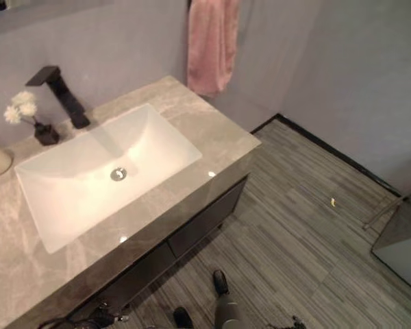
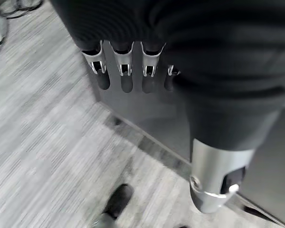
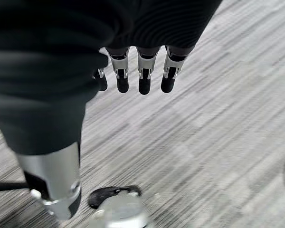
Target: Put brush and paste in cup on sink, flatten towel.
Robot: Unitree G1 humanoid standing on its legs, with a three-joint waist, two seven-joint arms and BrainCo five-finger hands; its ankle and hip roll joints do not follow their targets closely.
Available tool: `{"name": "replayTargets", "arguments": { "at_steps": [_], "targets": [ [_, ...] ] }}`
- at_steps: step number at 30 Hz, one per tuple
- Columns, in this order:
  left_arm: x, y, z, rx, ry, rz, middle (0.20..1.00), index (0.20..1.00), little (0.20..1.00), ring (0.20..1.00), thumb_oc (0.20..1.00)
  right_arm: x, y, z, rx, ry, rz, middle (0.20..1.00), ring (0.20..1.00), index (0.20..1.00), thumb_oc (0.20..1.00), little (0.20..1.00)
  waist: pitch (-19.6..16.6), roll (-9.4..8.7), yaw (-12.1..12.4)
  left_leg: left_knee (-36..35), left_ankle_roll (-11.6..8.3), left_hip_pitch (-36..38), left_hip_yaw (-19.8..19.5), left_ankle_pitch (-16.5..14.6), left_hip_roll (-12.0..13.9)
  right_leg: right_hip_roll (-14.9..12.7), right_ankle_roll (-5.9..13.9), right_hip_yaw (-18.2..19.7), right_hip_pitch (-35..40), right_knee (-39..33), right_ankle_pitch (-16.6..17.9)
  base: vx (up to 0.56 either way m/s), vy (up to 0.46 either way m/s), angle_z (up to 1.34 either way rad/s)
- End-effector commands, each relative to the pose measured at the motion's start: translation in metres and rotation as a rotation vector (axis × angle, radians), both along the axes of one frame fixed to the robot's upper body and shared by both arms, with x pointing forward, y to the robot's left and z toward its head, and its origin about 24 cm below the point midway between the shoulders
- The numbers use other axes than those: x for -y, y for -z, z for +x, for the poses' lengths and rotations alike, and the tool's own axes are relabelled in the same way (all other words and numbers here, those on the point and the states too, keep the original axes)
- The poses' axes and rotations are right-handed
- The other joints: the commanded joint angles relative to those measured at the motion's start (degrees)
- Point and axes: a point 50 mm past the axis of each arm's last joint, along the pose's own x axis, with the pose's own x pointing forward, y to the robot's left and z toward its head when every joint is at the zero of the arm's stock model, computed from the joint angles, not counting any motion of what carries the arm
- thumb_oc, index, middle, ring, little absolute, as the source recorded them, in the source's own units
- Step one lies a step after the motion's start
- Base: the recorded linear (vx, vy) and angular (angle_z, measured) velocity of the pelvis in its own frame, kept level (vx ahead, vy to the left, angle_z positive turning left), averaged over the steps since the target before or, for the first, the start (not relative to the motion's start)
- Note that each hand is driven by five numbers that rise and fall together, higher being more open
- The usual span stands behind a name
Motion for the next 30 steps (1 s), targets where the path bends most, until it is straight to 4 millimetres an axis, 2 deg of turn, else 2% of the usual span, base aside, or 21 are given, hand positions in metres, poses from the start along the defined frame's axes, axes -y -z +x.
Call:
{"name": "replayTargets", "arguments": {
  "at_steps": [1, 2, 3, 7, 9, 13, 14, 16, 18, 19, 21, 23, 25, 26, 30],
  "targets": [
    [-0.01, -0.005, 0.009, 0.028, -0.003, 0.043, 1.0, 1.0, 1.0, 1.0, 1.0, 0.021, -0.01, 0.014, 0.014, -0.021, -0.086, 1.0, 1.0, 1.0, 1.0, 1.0, -0.2, 1.26, 1.5, 4.3, 0.87, -0.5, -11.5, -7.1, -0.5, 0.2, -0.96, -6.2, 5.0, 5.5, -8.4, 0.04, -0.107, -0.19],
    [-0.01, -0.005, 0.009, 0.028, -0.003, 0.043, 1.0, 1.0, 1.0, 1.0, 1.0, 0.021, -0.01, 0.014, 0.014, -0.021, -0.086, 1.0, 1.0, 1.0, 1.0, 1.0, -0.2, 1.23, 1.5, 4.3, 0.86, -0.5, -11.5, -7.1, -0.5, 0.1, -0.96, -6.2, 5.0, 5.6, -8.5, 0.06, -0.196, -0.34],
    [-0.01, -0.002, 0.001, -0.001, -0.017, 0.035, 1.0, 1.0, 1.0, 1.0, 1.0, 0.019, -0.01, 0.017, 0.017, -0.039, -0.081, 1.0, 1.0, 1.0, 1.0, 1.0, -1.3, 0.59, 2.0, 3.1, 0.18, 0.3, -9.7, -6.8, -0.3, 1.0, -0.72, -7.4, 7.6, 2.9, -8.5, 0.04, -0.225, -0.37],
    [-0.011, 0.002, -0.016, -0.062, -0.019, 0.038, 1.0, 1.0, 1.0, 1.0, 1.0, 0.016, -0.009, 0.018, 0.025, -0.057, -0.066, 1.0, 1.0, 1.0, 1.0, 1.0, -2.4, -0.27, 2.5, 2.9, -0.51, 1.2, -8.2, -6.3, 0.4, 3.1, -1.37, -4.9, 9.3, -1.0, -7.2, 0.06, -0.257, -0.5],
    [-0.014, 0.002, -0.02, -0.08, 0.003, 0.051, 1.0, 1.0, 1.0, 1.0, 1.0, 0.02, -0.01, 0.012, 0.017, -0.063, -0.063, 1.0, 1.0, 1.0, 1.0, 1.0, -3.0, -1.02, 2.6, 3.7, -1.39, 1.8, -9.6, -6.3, 1.0, 4.7, -2.31, -2.6, 11.0, -2.6, -7.6, 0.06, -0.314, -0.47],
    [-0.017, 0.0, -0.013, -0.057, 0.014, 0.051, 1.0, 1.0, 1.0, 1.0, 1.0, 0.03, -0.011, -0.004, -0.033, -0.048, -0.076, 1.0, 1.0, 1.0, 1.0, 1.0, -3.3, -2.22, 3.0, 3.9, -2.55, 1.1, -13.1, -4.8, 1.3, 6.0, -4.04, -1.6, 12.3, -4.9, -7.3, -0.02, -0.244, -0.22],
    [-0.017, -0.001, -0.011, -0.05, 0.017, 0.052, 1.0, 1.0, 1.0, 1.0, 1.0, 0.033, -0.011, -0.005, -0.035, -0.028, -0.082, 1.0, 1.0, 1.0, 1.0, 1.0, -3.2, -2.61, 3.3, 4.6, -2.93, 0.6, -15.4, -4.6, 1.1, 6.2, -4.33, -1.0, 12.6, -5.5, -7.2, -0.07, -0.212, 0.01],
    [-0.015, 0.0, -0.01, -0.044, 0.001, 0.044, 1.0, 1.0, 1.0, 1.0, 1.0, 0.034, -0.012, -0.004, -0.04, -0.025, -0.083, 1.0, 1.0, 1.0, 1.0, 1.0, -2.8, -3.68, 4.8, 8.8, -3.85, -1.6, -25.8, -5.6, -1.0, 6.9, -5.11, 1.1, 12.7, -5.4, -7.3, -0.06, -0.154, -0.18],
    [-0.015, -0.001, -0.008, -0.037, -0.011, 0.042, 1.0, 1.0, 1.0, 1.0, 1.0, 0.031, -0.011, 0.001, -0.037, -0.065, -0.073, 1.0, 1.0, 1.0, 1.0, 1.0, -2.4, -4.65, 6.3, 11.5, -4.38, -3.4, -34.4, -5.3, -2.9, 7.2, -5.41, 3.2, 12.2, -5.2, -6.8, -0.07, -0.047, -0.9],
    [-0.016, -0.001, -0.009, -0.041, -0.012, 0.042, 1.0, 1.0, 1.0, 1.0, 1.0, 0.029, -0.011, 0.001, -0.036, -0.071, -0.066, 1.0, 1.0, 1.0, 1.0, 1.0, -2.6, -4.79, 6.2, 11.3, -4.22, -3.4, -35.3, -5.8, -3.0, 7.3, -5.38, 3.7, 12.0, -5.1, -6.7, -0.07, 0.099, -0.95],
    [-0.013, 0.001, -0.012, -0.053, 0.0, 0.034, 1.0, 1.0, 1.0, 1.0, 1.0, 0.028, -0.01, 0.002, -0.025, -0.057, -0.058, 1.0, 1.0, 1.0, 1.0, 1.0, -2.8, -4.51, 5.9, 9.9, -3.71, -2.9, -34.5, -5.7, -2.8, 7.2, -5.0, 4.2, 11.8, -5.2, -6.2, -0.06, 0.186, -0.39],
    [-0.01, 0.001, -0.007, -0.049, 0.029, 0.034, 1.0, 1.0, 1.0, 1.0, 1.0, 0.027, -0.015, 0.026, 0.063, -0.058, -0.056, 1.0, 1.0, 1.0, 1.0, 1.0, -1.5, -2.81, 5.4, 10.7, -2.08, -4.8, -33.1, -6.2, -4.3, 6.5, -3.4, 6.7, 8.2, -3.8, -3.9, -0.24, 0.392, -0.13],
    [-0.009, 0.0, -0.001, -0.037, 0.056, 0.042, 1.0, 1.0, 1.0, 1.0, 1.0, 0.021, -0.016, 0.037, 0.088, -0.077, -0.039, 1.0, 1.0, 1.0, 1.0, 1.0, -0.3, -2.34, 5.3, 11.7, -1.48, -6.4, -31.4, -6.5, -4.9, 6.1, -2.17, 8.6, 6.1, -4.2, -1.9, -0.26, 0.375, -0.7],
    [-0.011, -0.003, 0.004, -0.022, 0.071, 0.056, 1.0, 1.0, 1.0, 1.0, 1.0, 0.013, -0.021, 0.059, 0.155, -0.155, -0.031, 1.0, 1.0, 1.0, 1.0, 1.0, 0.7, -2.3, 5.7, 12.3, -0.78, -8.2, -28.7, -6.9, -5.2, 5.5, -0.95, 10.2, 4.1, -5.7, 0.1, -0.2, 0.295, -0.82],
    [-0.012, -0.004, 0.008, -0.011, 0.085, 0.071, 1.0, 1.0, 1.0, 1.0, 1.0, 0.004, -0.024, 0.073, 0.204, -0.205, -0.021, 1.0, 1.0, 1.0, 1.0, 1.0, 1.5, -2.25, 5.7, 13.2, 0.06, -9.5, -25.7, -7.4, -4.8, 5.7, 0.09, 13.0, 2.1, -5.7, 0.4, -0.11, 0.172, -0.77]
  ]
}}
